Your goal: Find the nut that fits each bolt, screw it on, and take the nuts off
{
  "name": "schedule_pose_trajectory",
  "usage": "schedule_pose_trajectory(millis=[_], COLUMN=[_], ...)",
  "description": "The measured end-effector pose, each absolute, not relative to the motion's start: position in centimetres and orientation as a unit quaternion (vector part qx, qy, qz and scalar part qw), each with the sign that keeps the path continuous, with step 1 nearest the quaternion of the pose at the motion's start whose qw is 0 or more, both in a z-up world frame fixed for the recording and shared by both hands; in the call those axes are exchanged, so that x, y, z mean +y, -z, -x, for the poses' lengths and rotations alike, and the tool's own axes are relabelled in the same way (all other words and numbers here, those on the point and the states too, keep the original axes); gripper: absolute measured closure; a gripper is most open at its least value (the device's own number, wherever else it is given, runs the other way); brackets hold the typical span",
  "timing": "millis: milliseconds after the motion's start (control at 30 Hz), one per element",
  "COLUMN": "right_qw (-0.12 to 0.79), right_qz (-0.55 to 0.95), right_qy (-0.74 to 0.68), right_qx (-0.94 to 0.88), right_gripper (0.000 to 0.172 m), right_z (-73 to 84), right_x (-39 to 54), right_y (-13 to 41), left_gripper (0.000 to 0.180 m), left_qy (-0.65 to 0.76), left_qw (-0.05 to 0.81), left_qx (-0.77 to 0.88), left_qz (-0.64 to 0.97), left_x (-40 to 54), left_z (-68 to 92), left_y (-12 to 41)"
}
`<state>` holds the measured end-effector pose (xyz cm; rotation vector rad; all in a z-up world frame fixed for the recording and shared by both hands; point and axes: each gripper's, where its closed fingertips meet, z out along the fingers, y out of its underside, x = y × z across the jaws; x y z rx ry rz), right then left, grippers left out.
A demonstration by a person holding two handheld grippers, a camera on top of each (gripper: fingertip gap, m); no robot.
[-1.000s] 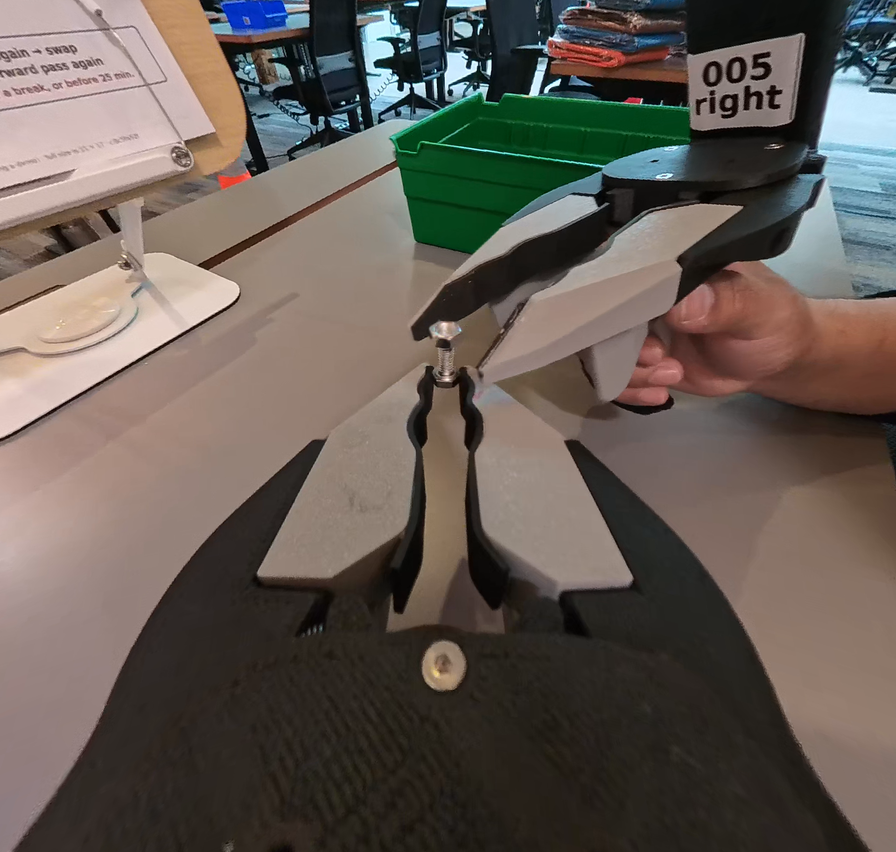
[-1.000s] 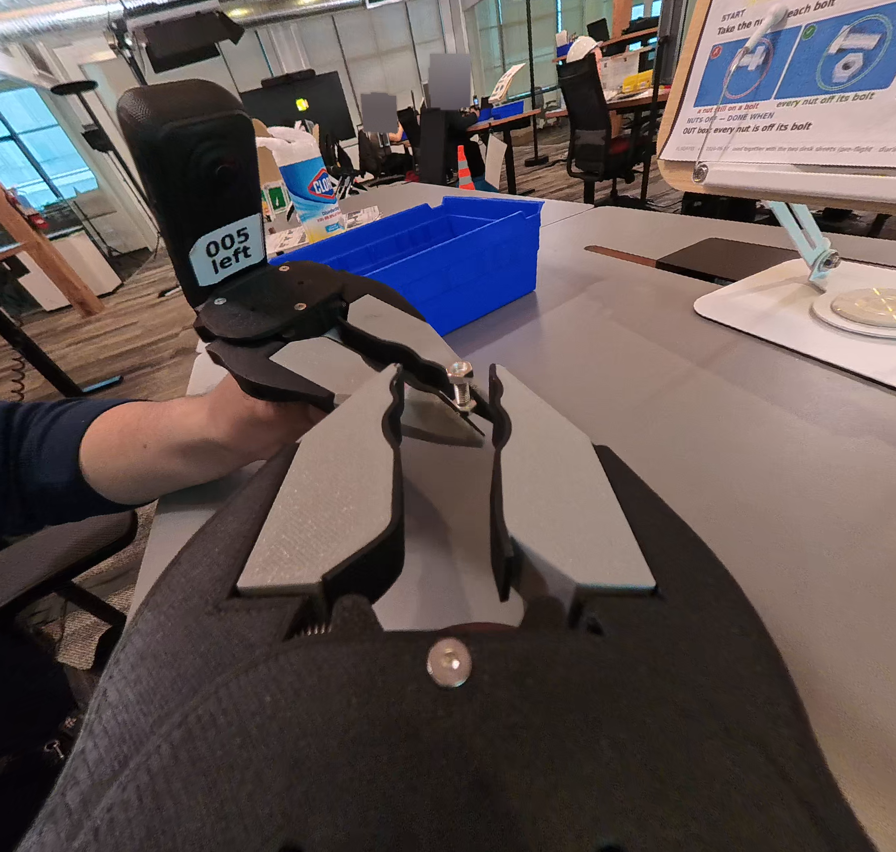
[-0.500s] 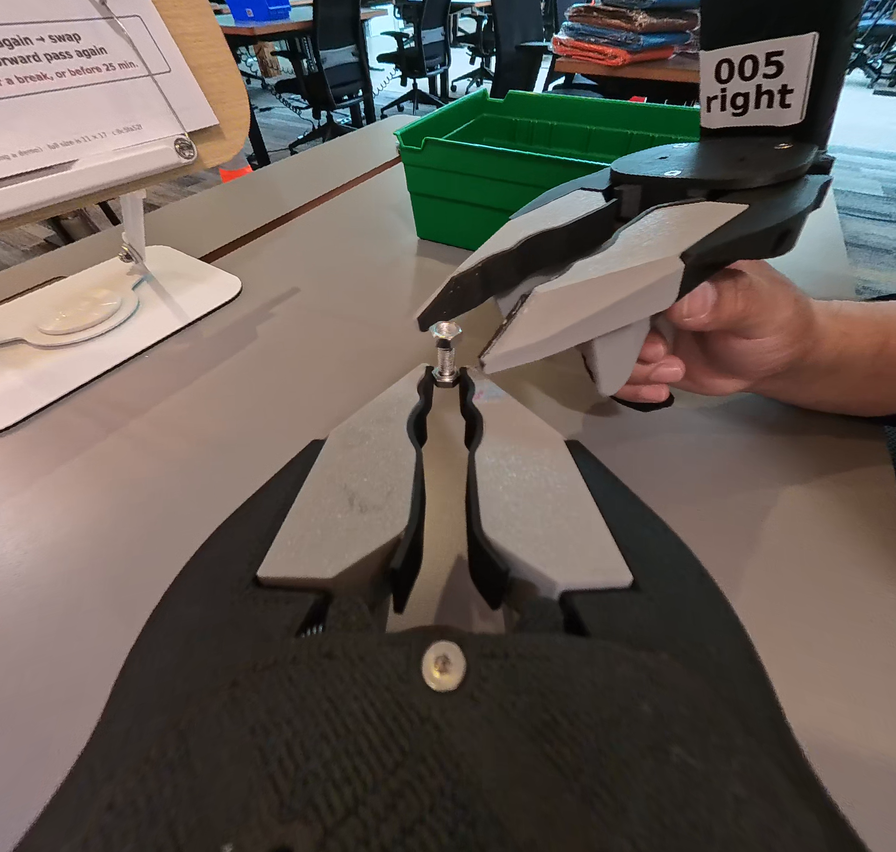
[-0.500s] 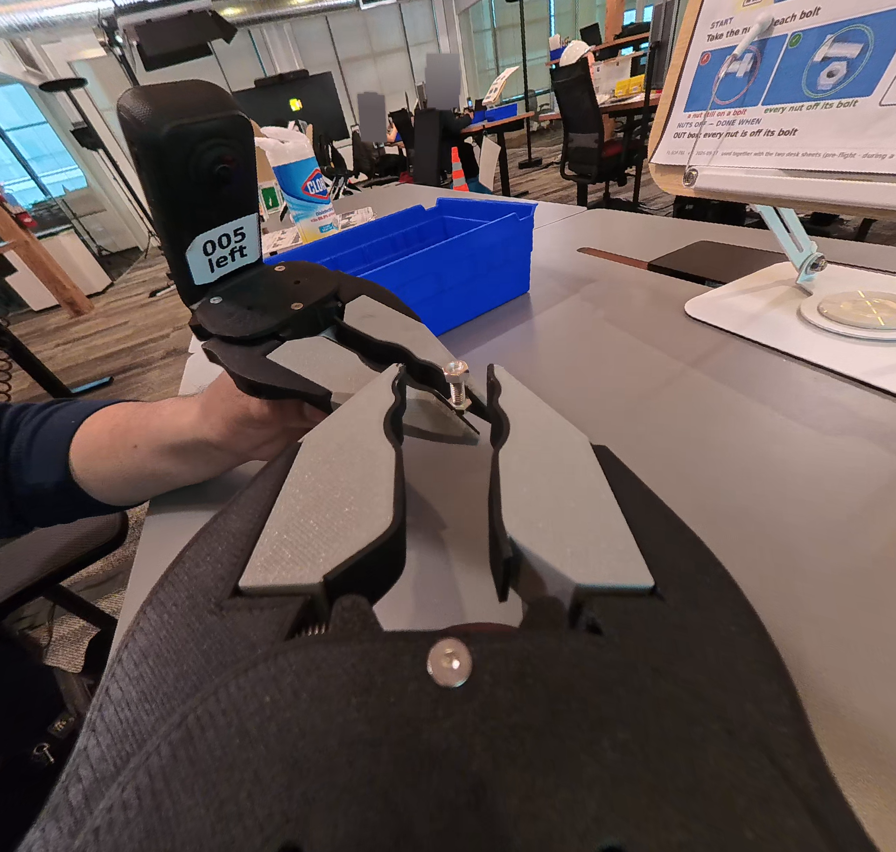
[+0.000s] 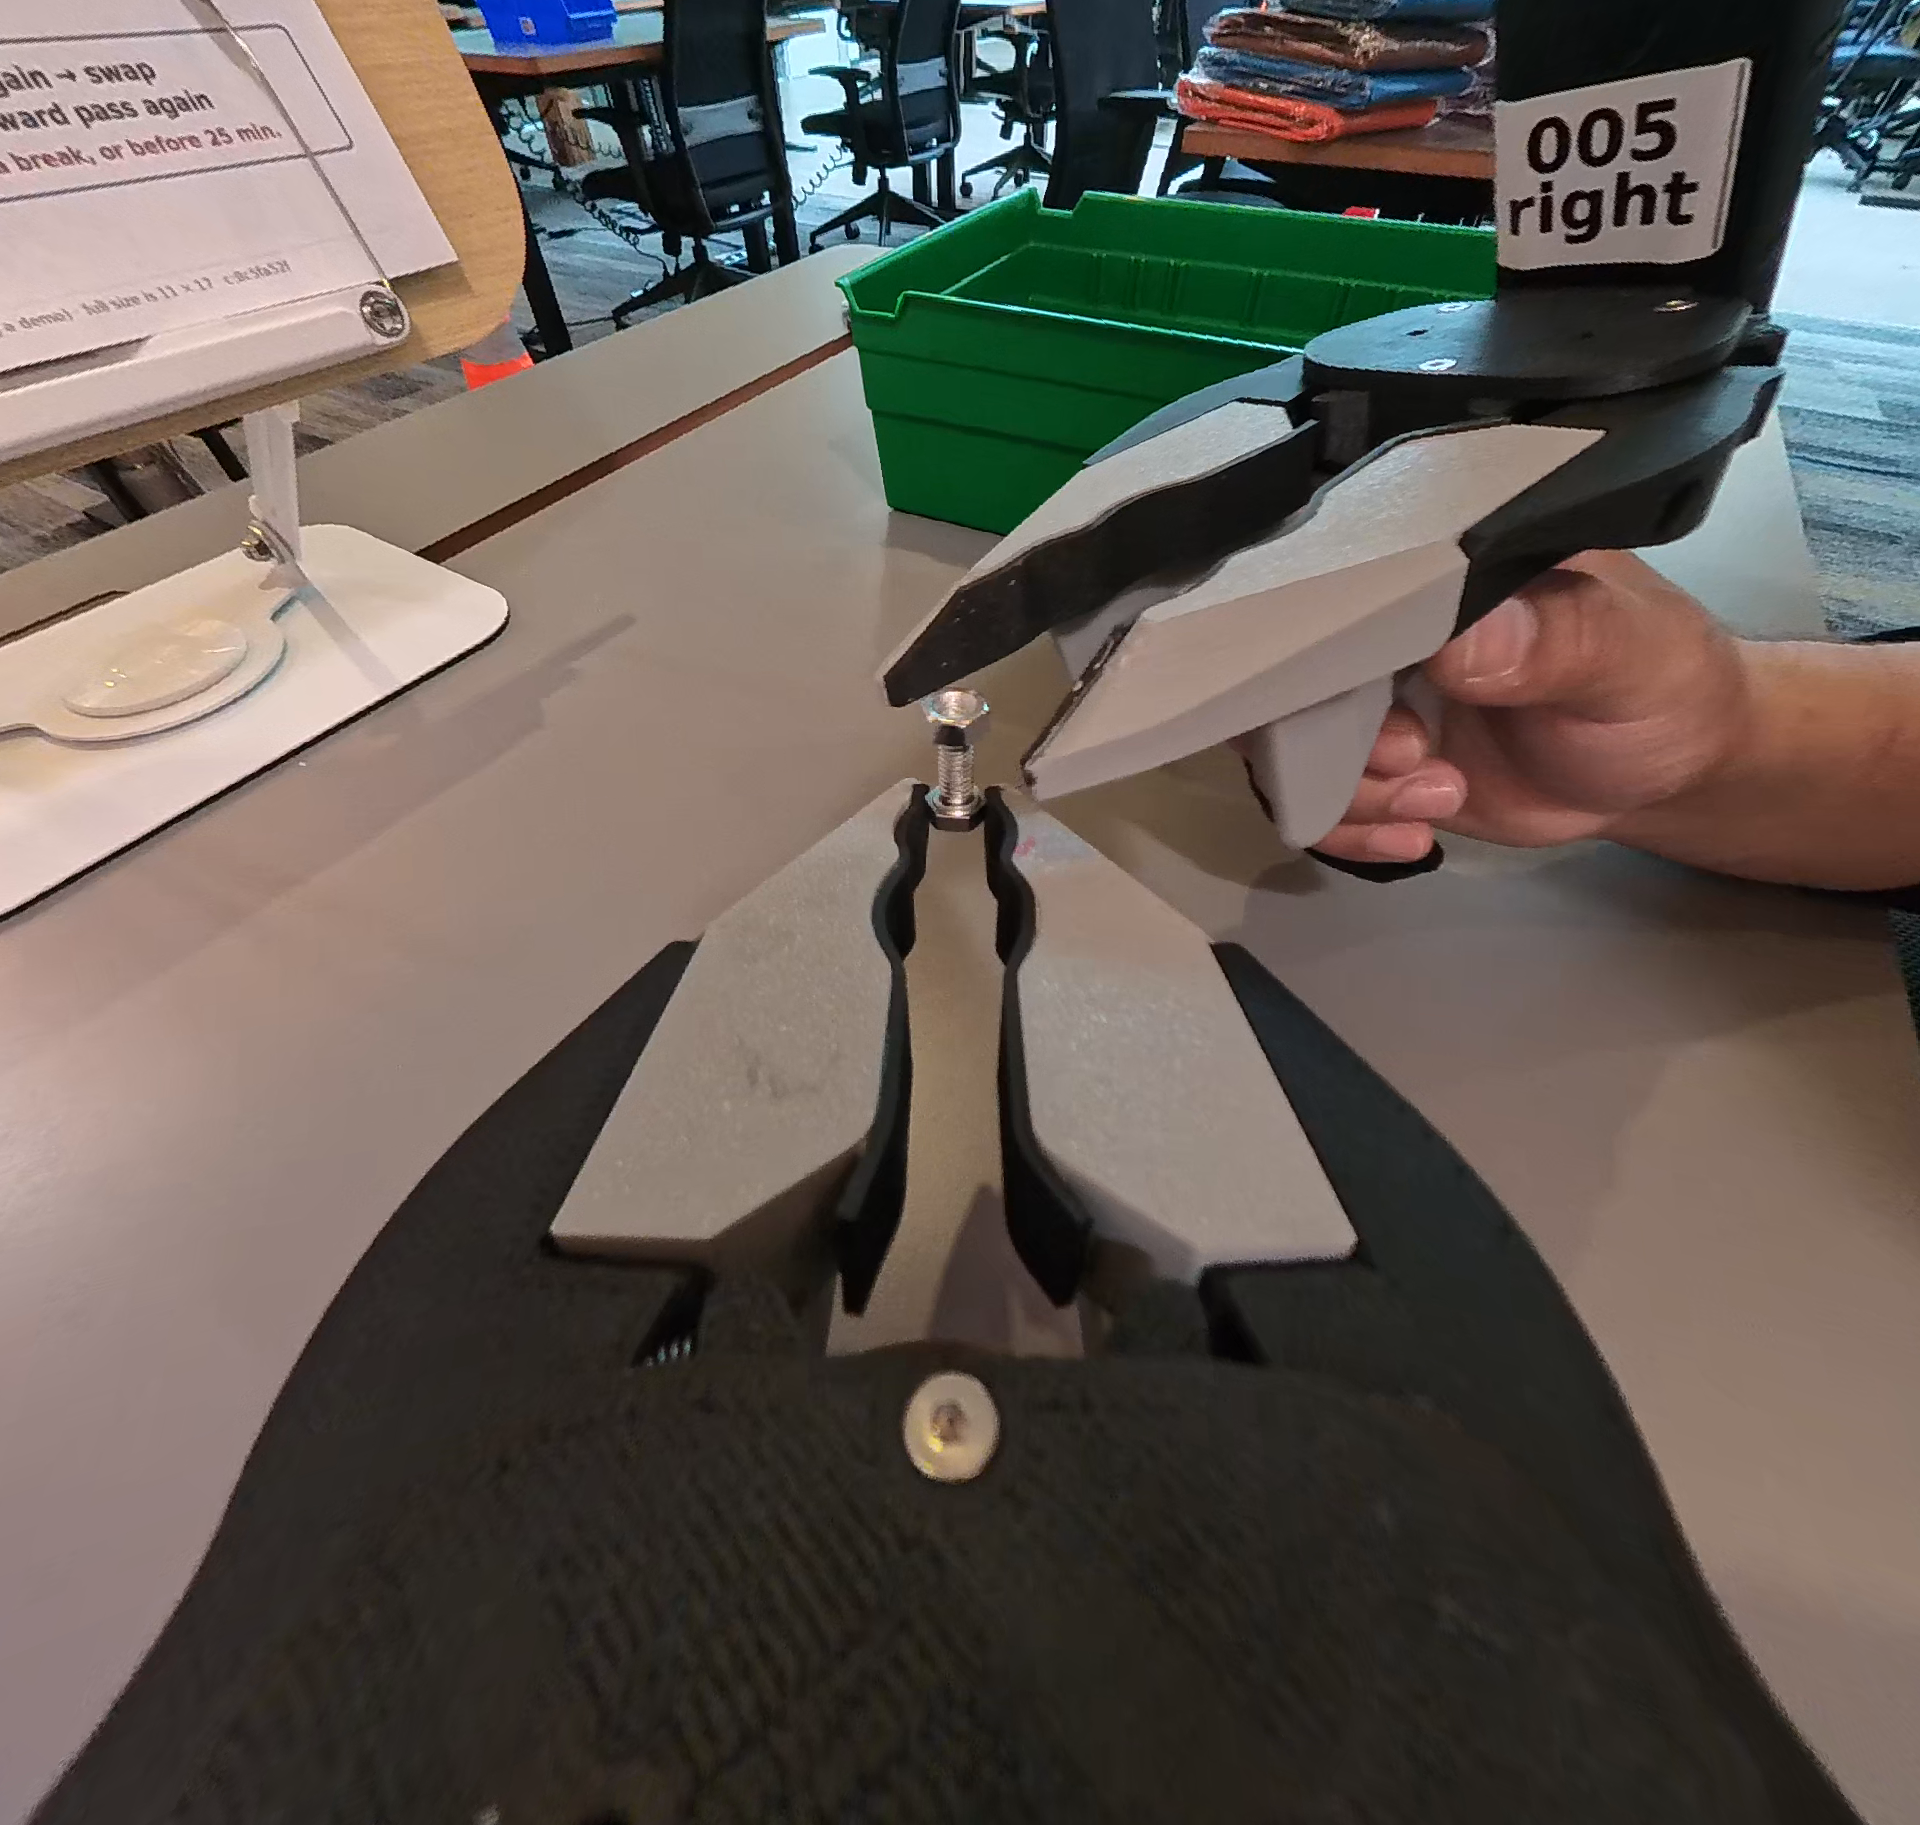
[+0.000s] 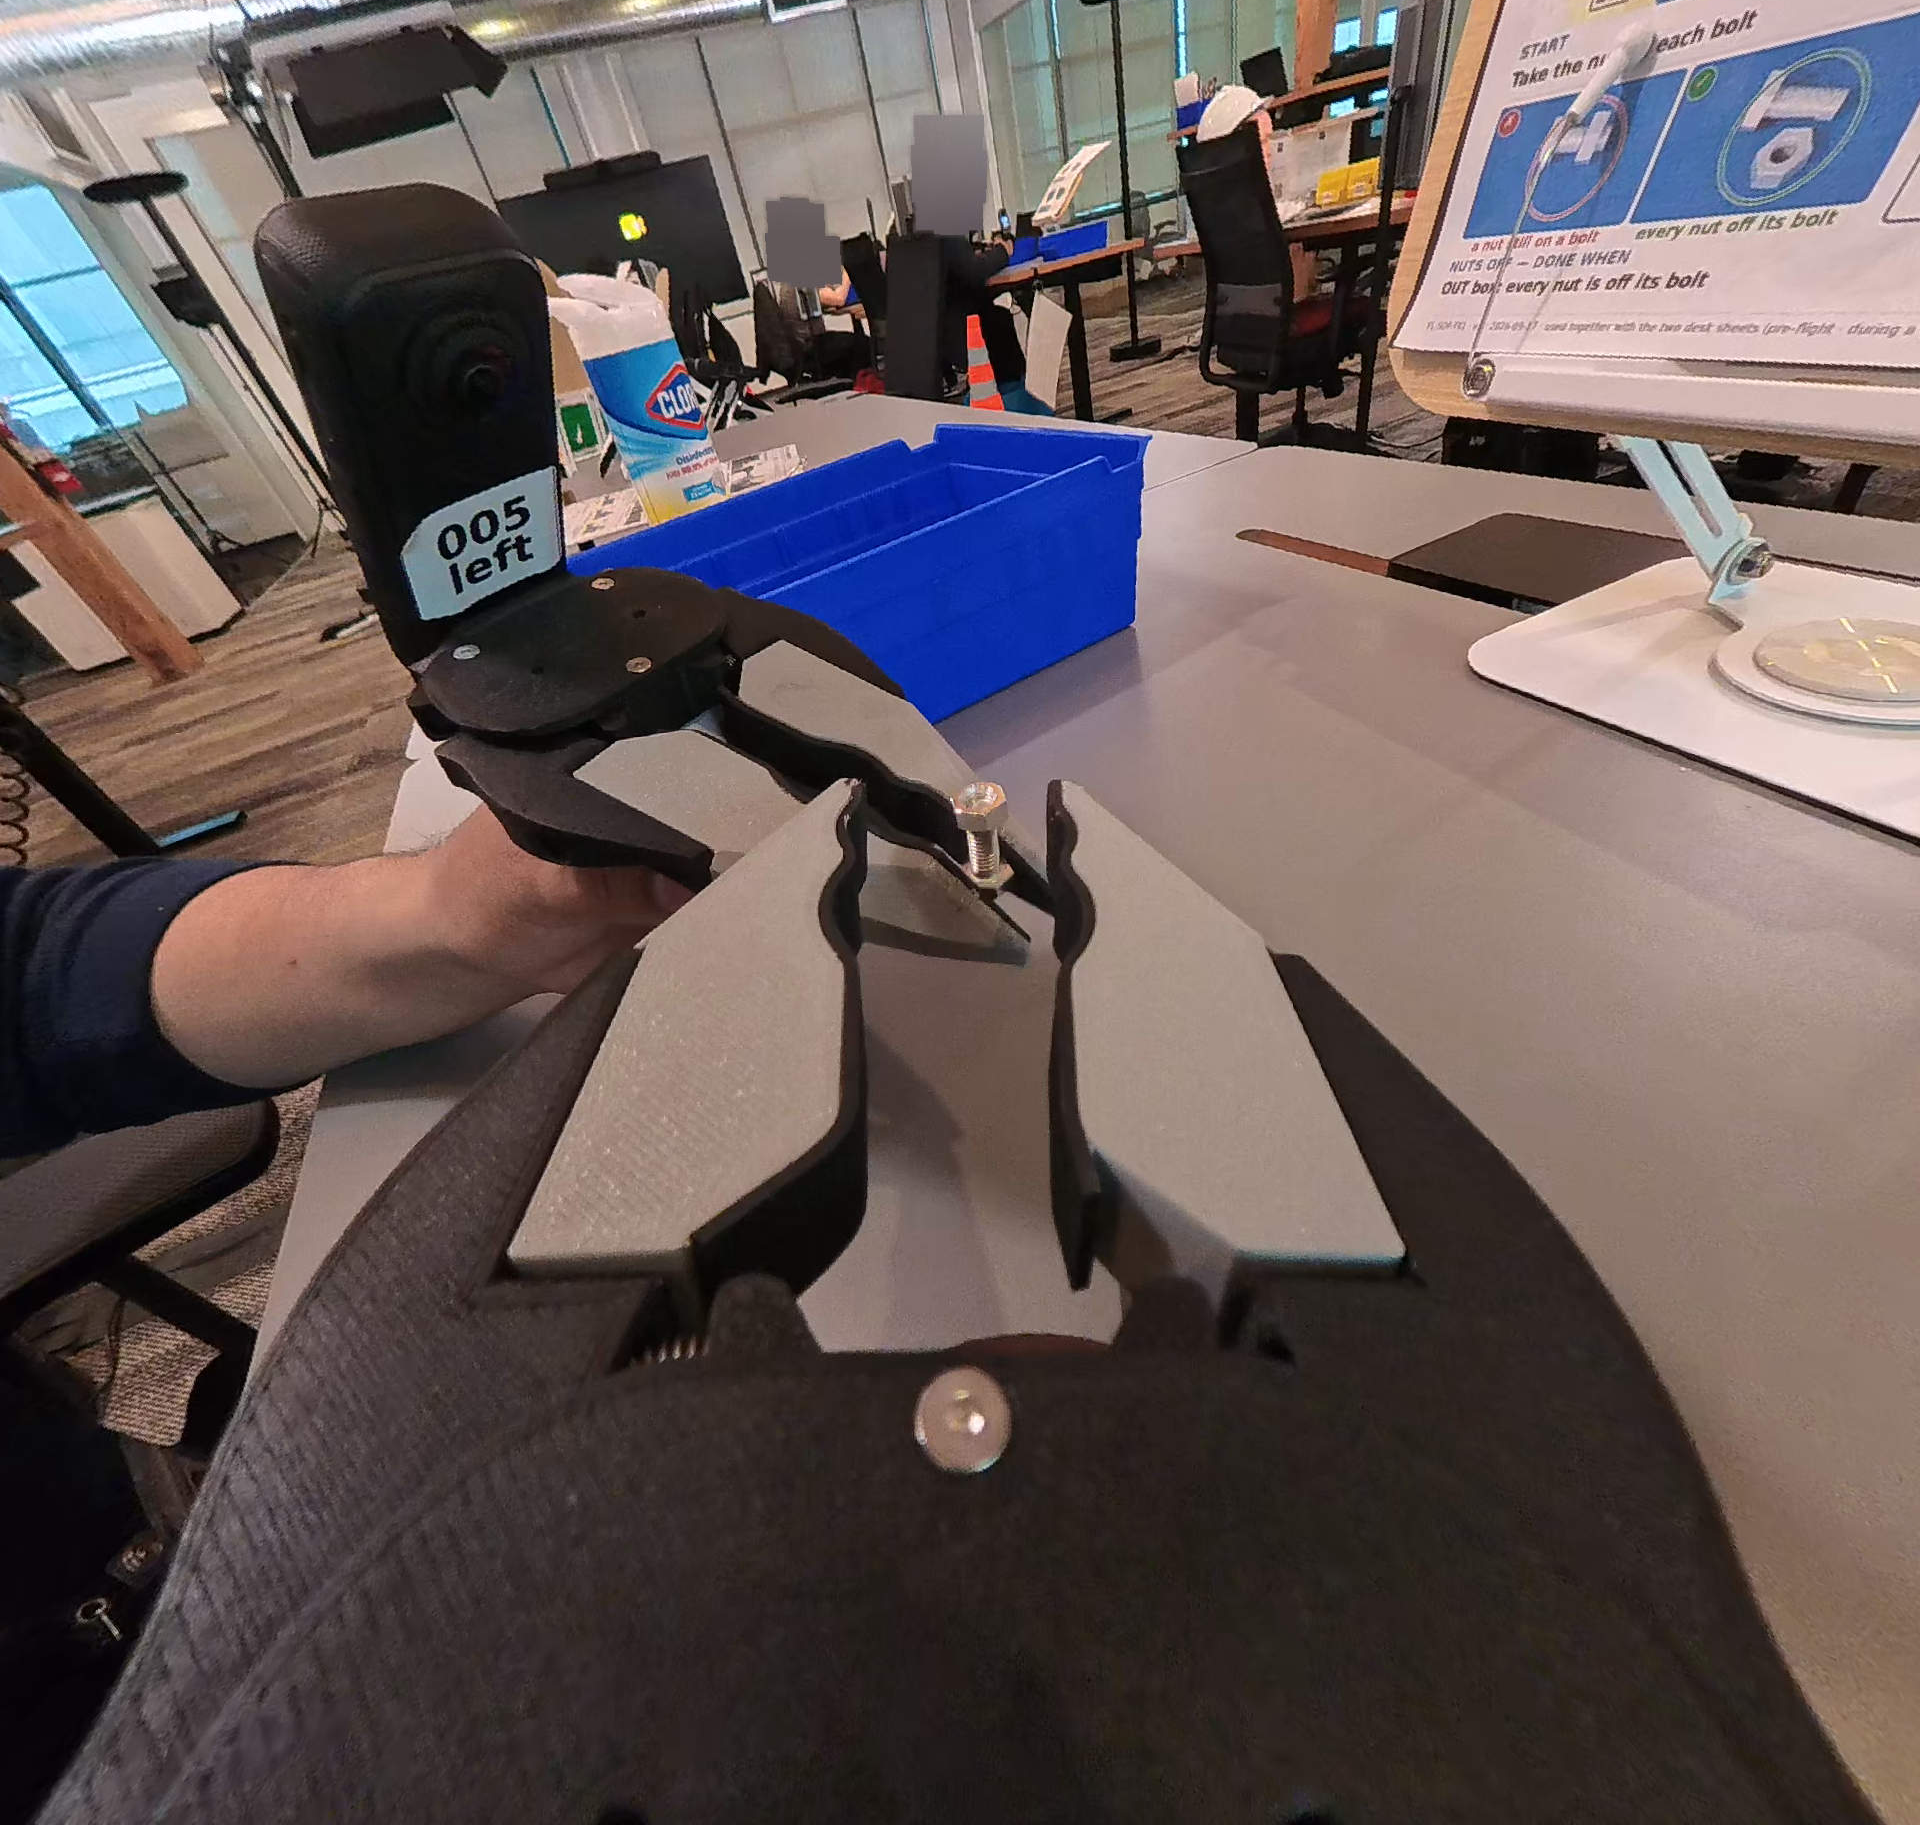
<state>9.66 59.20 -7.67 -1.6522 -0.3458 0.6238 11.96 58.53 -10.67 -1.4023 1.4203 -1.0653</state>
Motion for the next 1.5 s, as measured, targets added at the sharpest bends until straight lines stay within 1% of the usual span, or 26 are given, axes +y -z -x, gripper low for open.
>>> schedule_pose_trajectory(millis=[1300, 1400, 1500], right_qw=[0.622, 0.627, 0.634], right_qz=[0.719, 0.715, 0.708], right_qy=[-0.273, -0.271, -0.269], right_qx=[-0.150, -0.148, -0.157], right_gripper=[0.140, 0.135, 0.141], right_z=[-9.63, -9.78, -9.65], right_x=[59.13, 59.11, 58.85], right_y=[7.70, 7.49, 7.14], left_gripper=[0.172, 0.172, 0.172], left_qy=[0.427, 0.427, 0.428], left_qw=[0.434, 0.441, 0.440], left_qx=[0.549, 0.549, 0.550], left_qz=[0.572, 0.567, 0.566], left_x=[59.41, 59.52, 59.42], left_z=[-11.80, -11.66, -11.63], left_y=[10.39, 10.08, 9.98])
